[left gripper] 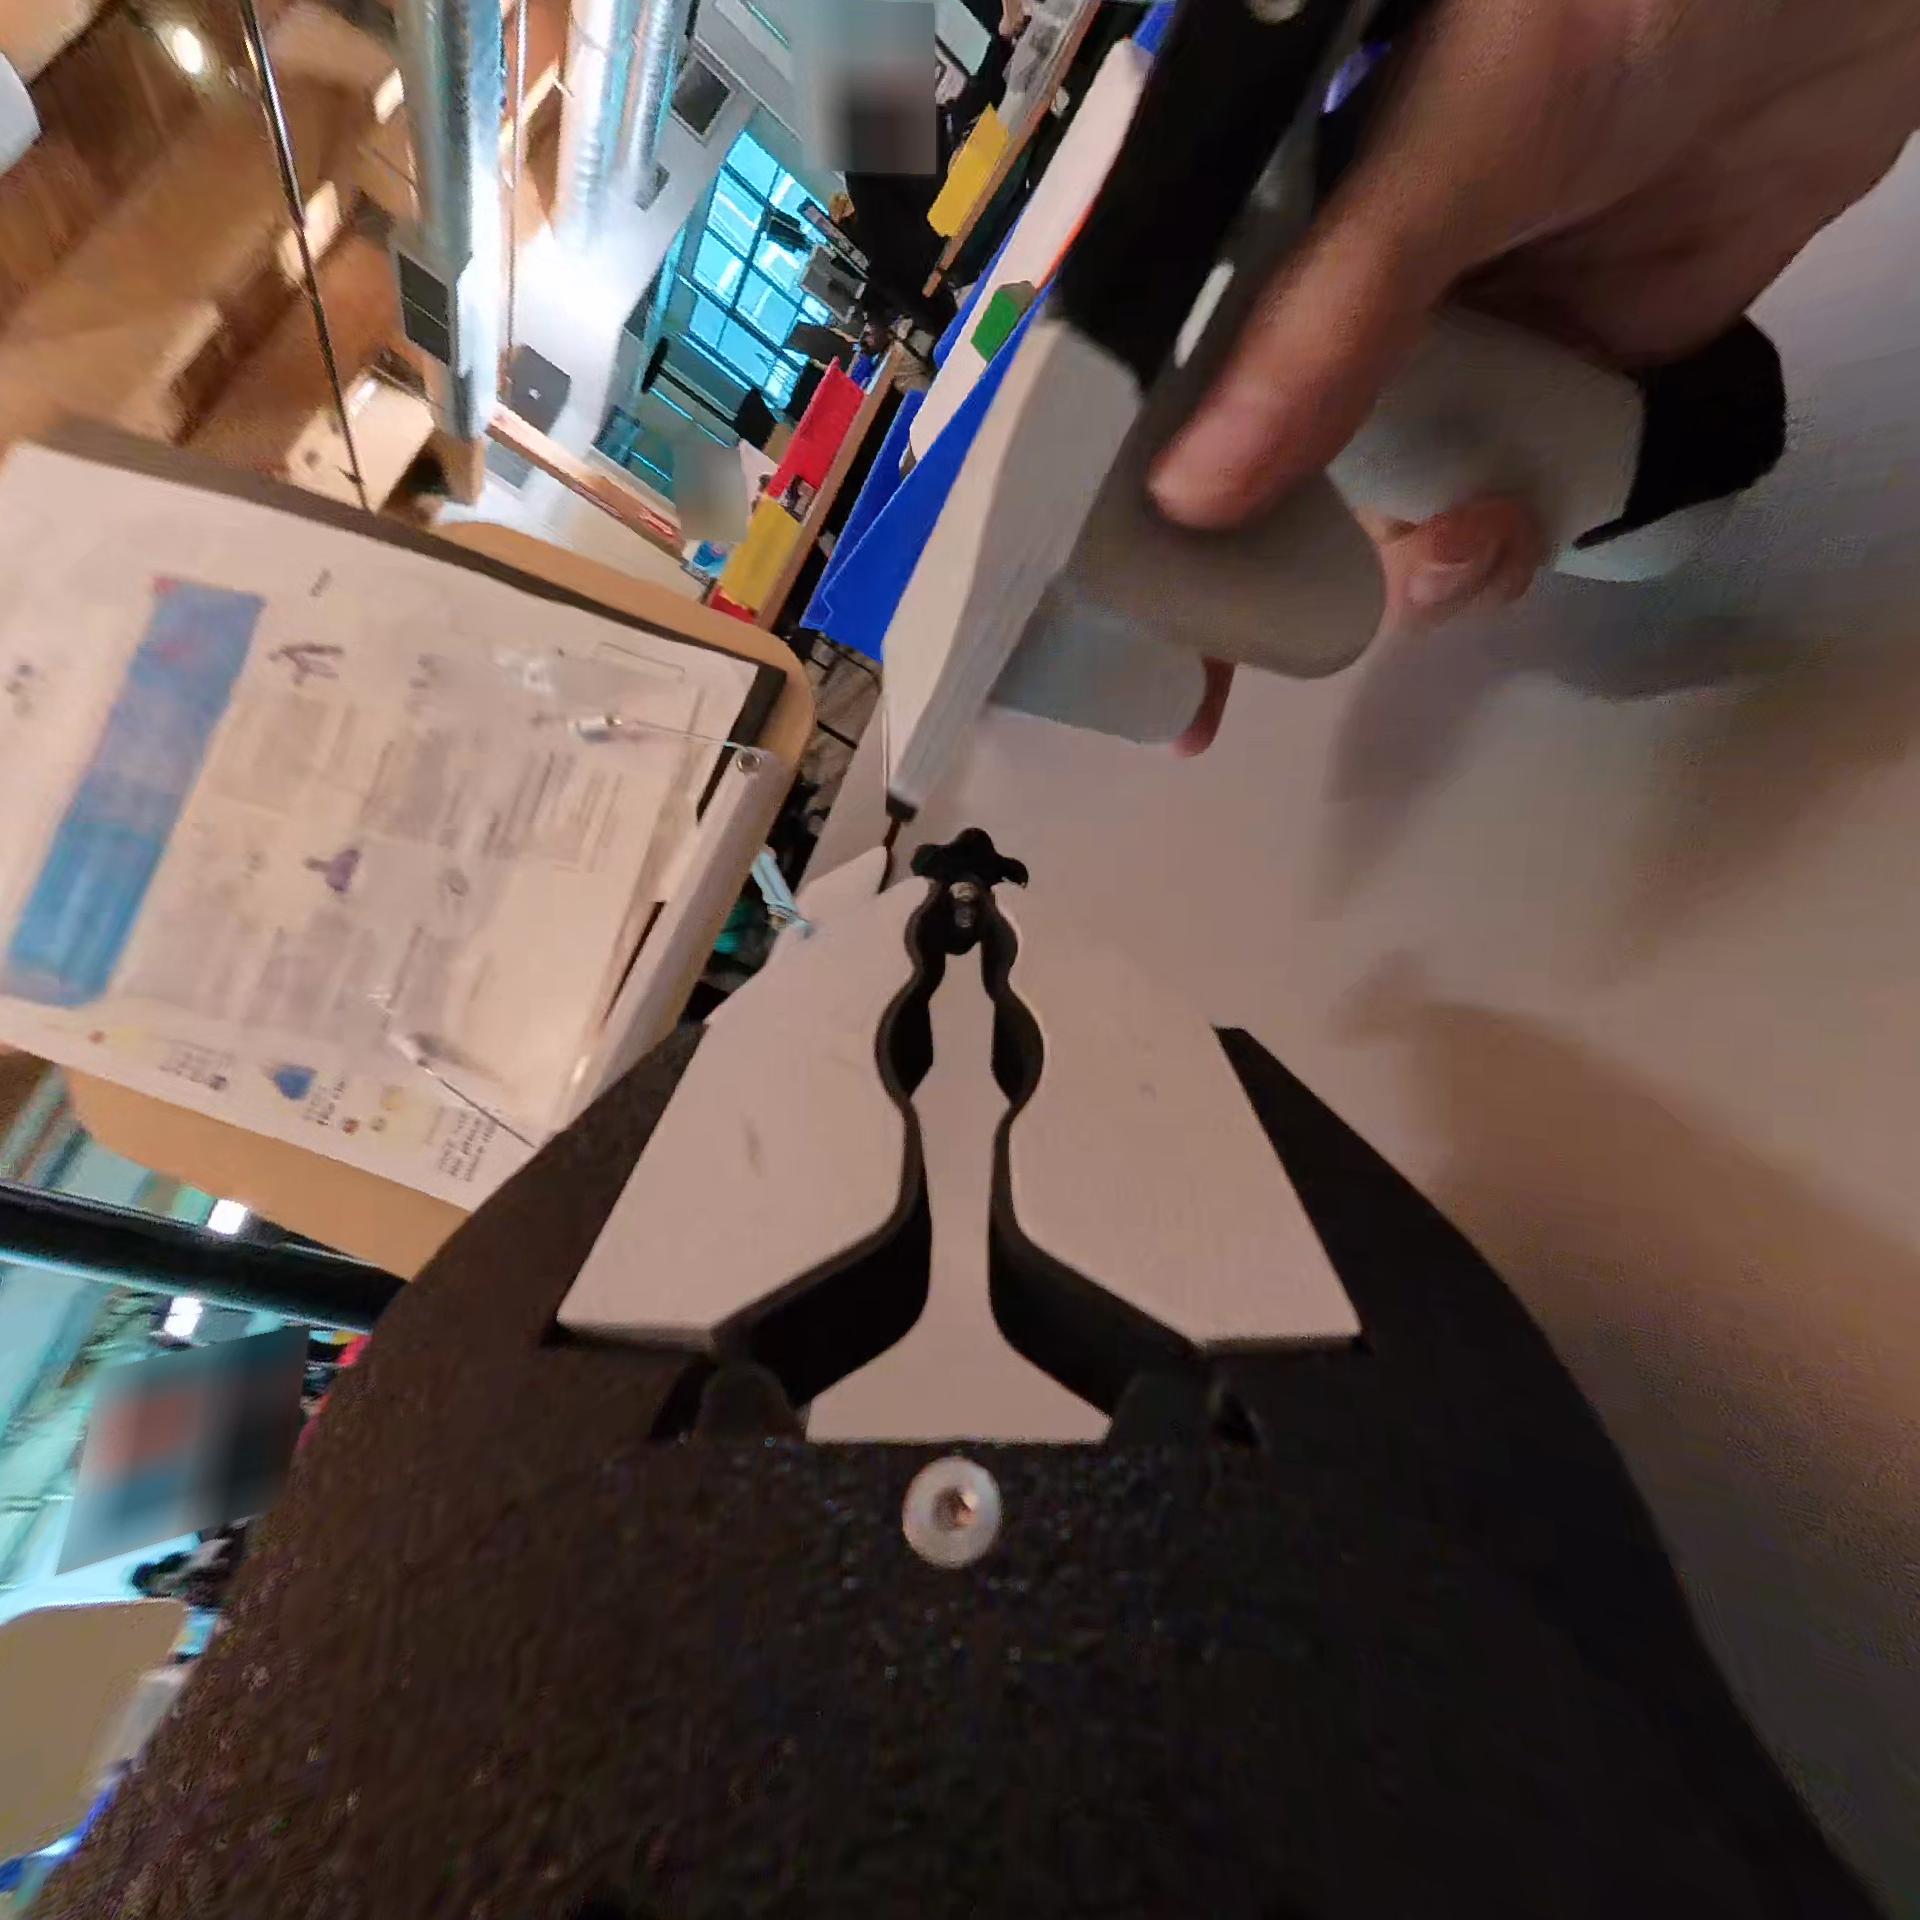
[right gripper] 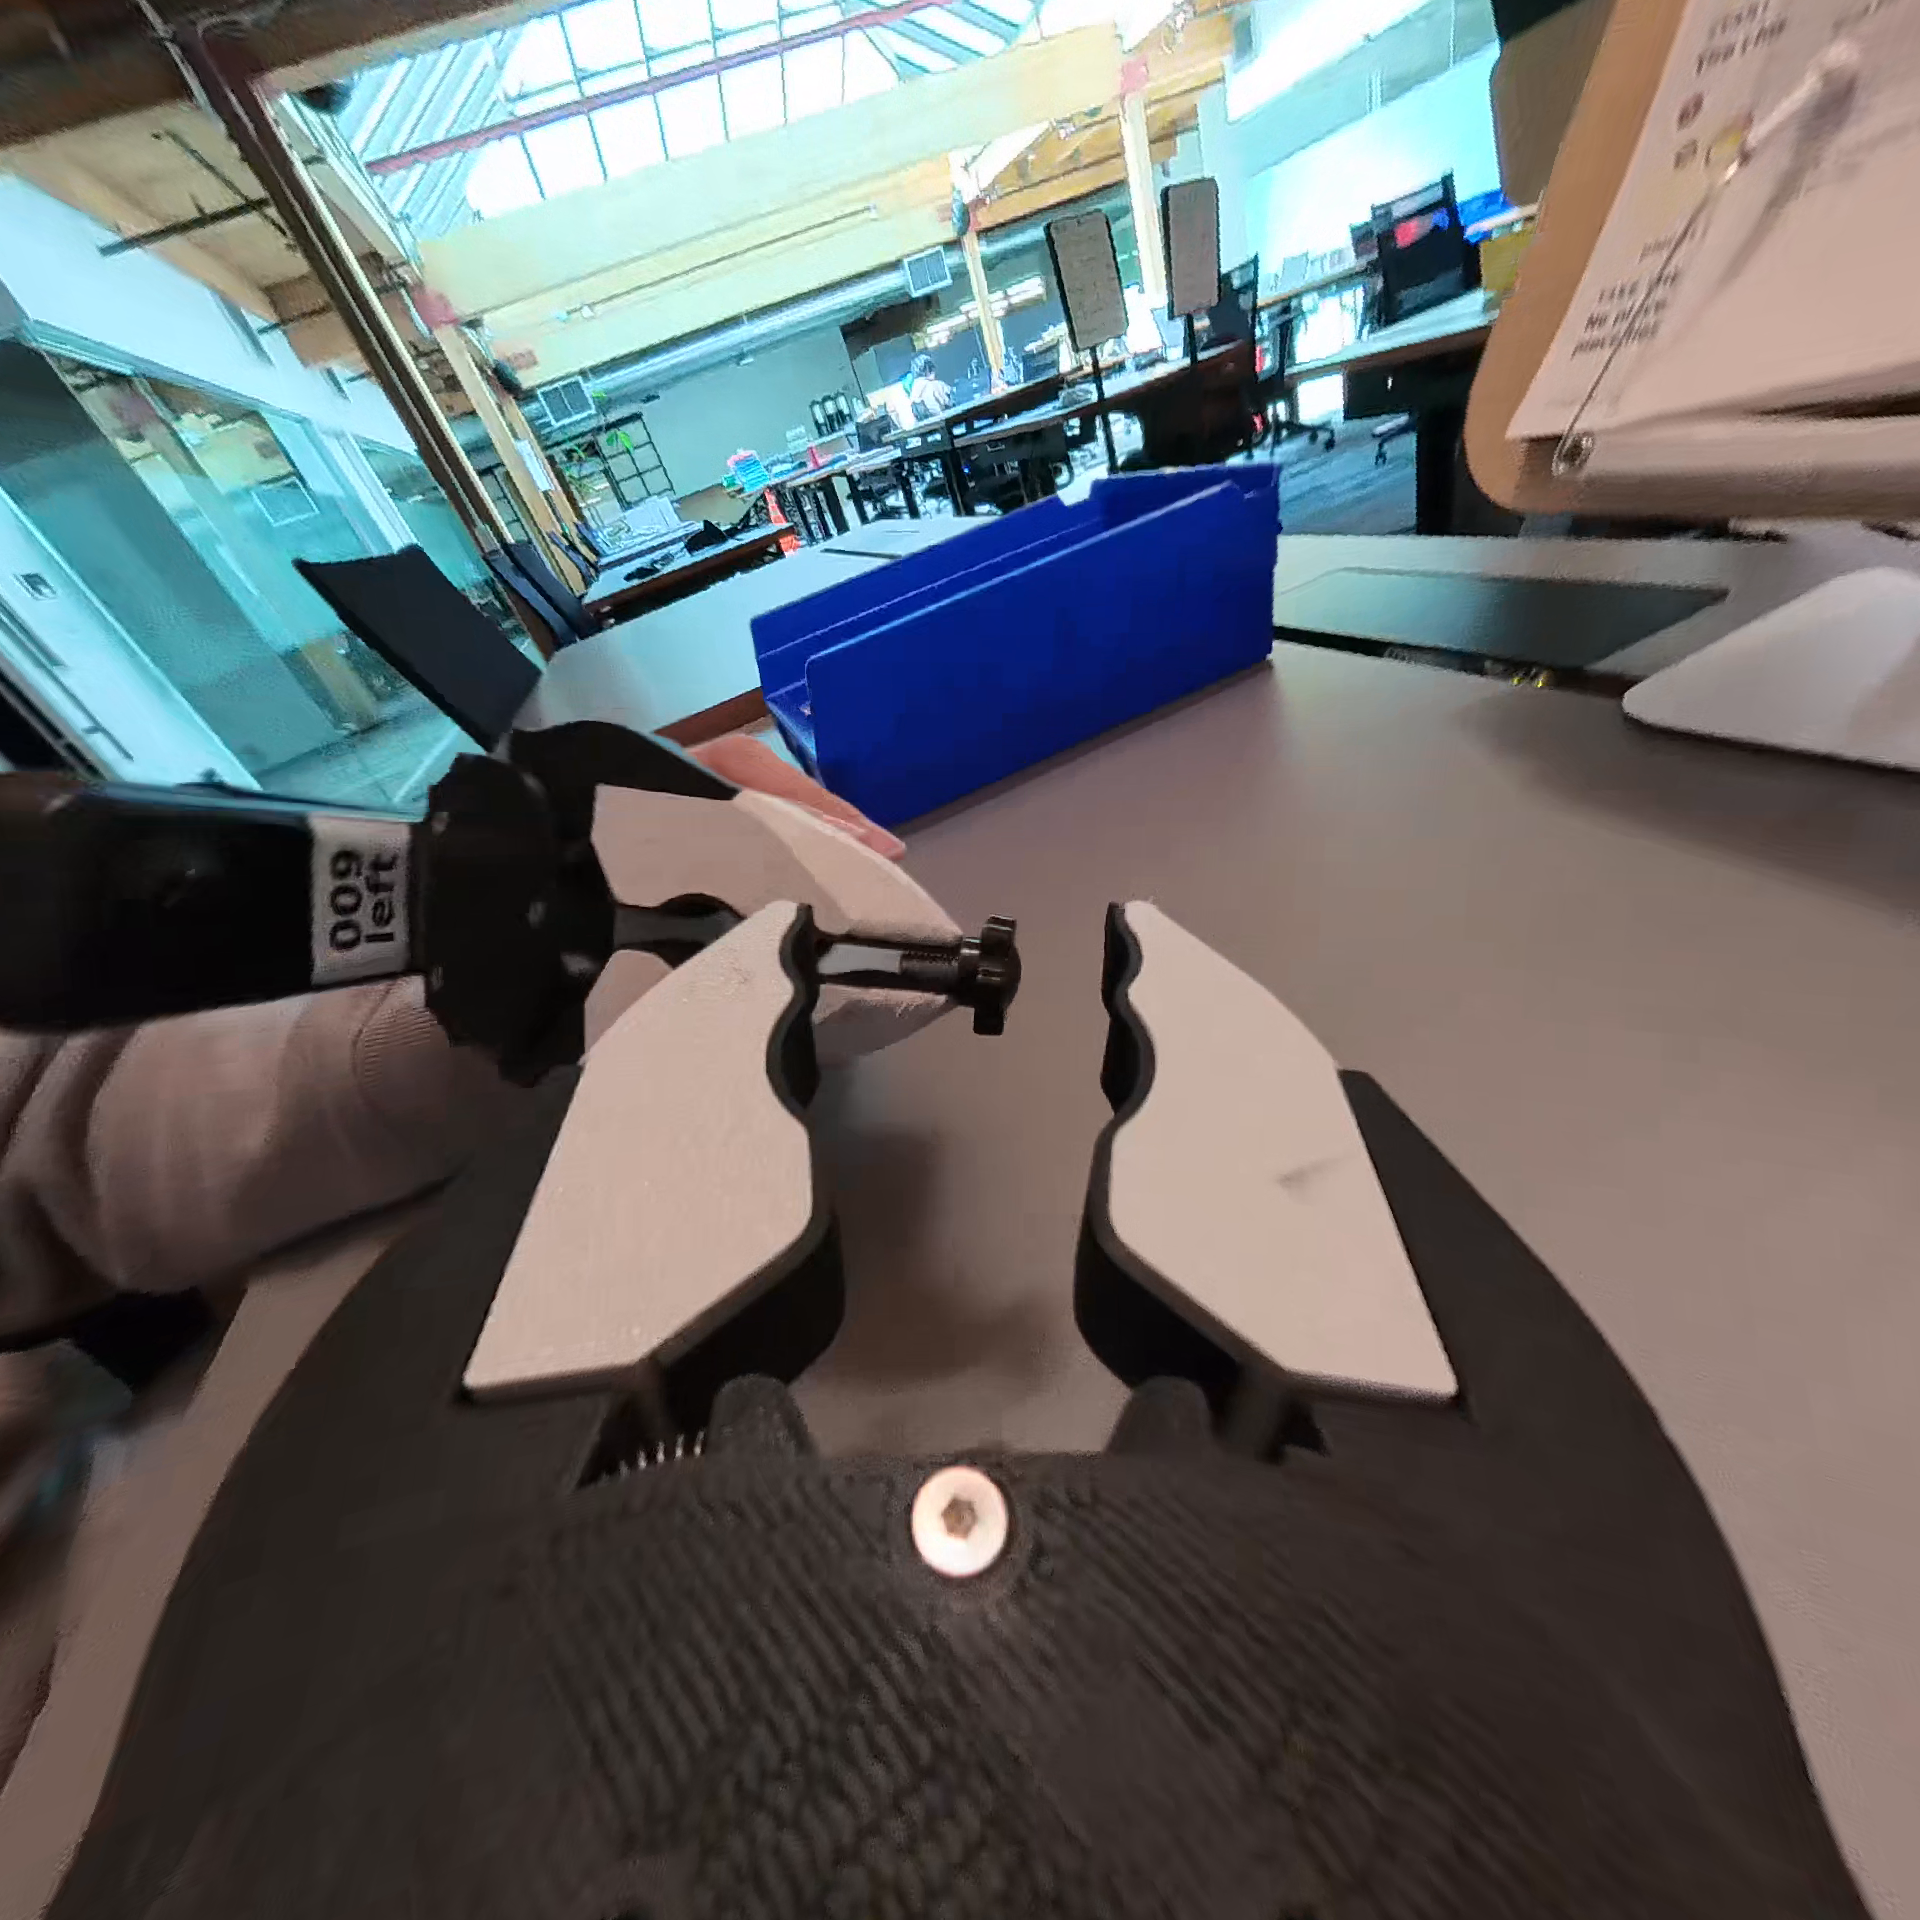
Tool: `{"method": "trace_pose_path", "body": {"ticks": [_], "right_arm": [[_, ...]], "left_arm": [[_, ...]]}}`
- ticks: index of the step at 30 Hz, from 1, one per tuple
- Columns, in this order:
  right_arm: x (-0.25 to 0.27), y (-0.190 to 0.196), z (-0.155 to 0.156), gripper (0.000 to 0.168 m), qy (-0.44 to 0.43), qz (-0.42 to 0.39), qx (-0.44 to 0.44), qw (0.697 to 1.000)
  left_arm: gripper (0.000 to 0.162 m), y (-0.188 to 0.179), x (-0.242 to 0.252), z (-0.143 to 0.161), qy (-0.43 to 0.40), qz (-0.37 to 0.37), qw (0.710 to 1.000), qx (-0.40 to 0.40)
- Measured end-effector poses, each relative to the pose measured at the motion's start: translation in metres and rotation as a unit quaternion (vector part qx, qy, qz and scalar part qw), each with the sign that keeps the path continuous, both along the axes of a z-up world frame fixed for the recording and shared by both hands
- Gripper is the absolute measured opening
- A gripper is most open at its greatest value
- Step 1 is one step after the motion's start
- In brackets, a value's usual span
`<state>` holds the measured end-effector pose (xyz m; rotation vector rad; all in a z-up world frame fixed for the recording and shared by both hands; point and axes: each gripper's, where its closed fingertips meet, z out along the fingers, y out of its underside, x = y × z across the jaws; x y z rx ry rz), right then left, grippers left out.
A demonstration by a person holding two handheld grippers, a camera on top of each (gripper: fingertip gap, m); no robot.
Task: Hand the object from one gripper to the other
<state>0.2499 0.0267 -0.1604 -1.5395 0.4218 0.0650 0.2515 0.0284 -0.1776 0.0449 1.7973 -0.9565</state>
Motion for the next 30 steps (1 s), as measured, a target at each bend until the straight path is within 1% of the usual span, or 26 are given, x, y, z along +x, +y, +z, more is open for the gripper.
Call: {"method": "trace_pose_path", "body": {"ticks": [4,7,9,13,15,21,28,29,30], "right_arm": [[-0.004,0.003,-0.008,0.045,-0.013,0.012,-0.03,0.999],[-0.008,0.005,-0.005,0.031,-0.025,0.02,-0.024,0.999],[-0.006,0.005,-0.006,0.028,-0.029,0.014,-0.025,0.999],[-0.006,0.005,-0.009,0.027,-0.041,0.011,-0.035,0.998],[-0.008,0.005,-0.009,0.027,-0.048,0.019,-0.036,0.998],[-0.018,0.003,-0.002,0.023,-0.051,0.065,-0.02,0.996],[-0.022,0.004,0.007,0.023,-0.064,0.077,0.0,0.995],[-0.02,0.003,0.008,0.023,-0.074,0.07,-0.003,0.995],[-0.018,0.001,0.01,0.023,-0.093,0.057,-0.006,0.994]], "left_arm": [[0.005,-0.003,-0.001,0.006,-0.03,0.011,0.999,0.006],[0.005,-0.001,0.0,0.008,-0.05,0.018,0.998,0.018],[0.005,-0.001,0.0,0.008,-0.057,0.022,0.998,0.029],[0.005,-0.002,0.0,0.006,-0.081,0.022,0.994,0.064],[0.005,-0.003,-0.002,0.006,-0.092,0.013,0.993,0.069],[0.005,-0.008,-0.014,0.014,-0.107,-0.045,0.992,0.044],[0.006,-0.008,-0.019,0.024,-0.108,-0.059,0.992,-0.006],[0.009,-0.007,-0.018,0.026,-0.098,-0.055,0.993,-0.022],[0.015,-0.005,-0.017,0.028,-0.083,-0.052,0.994,-0.046]]}}
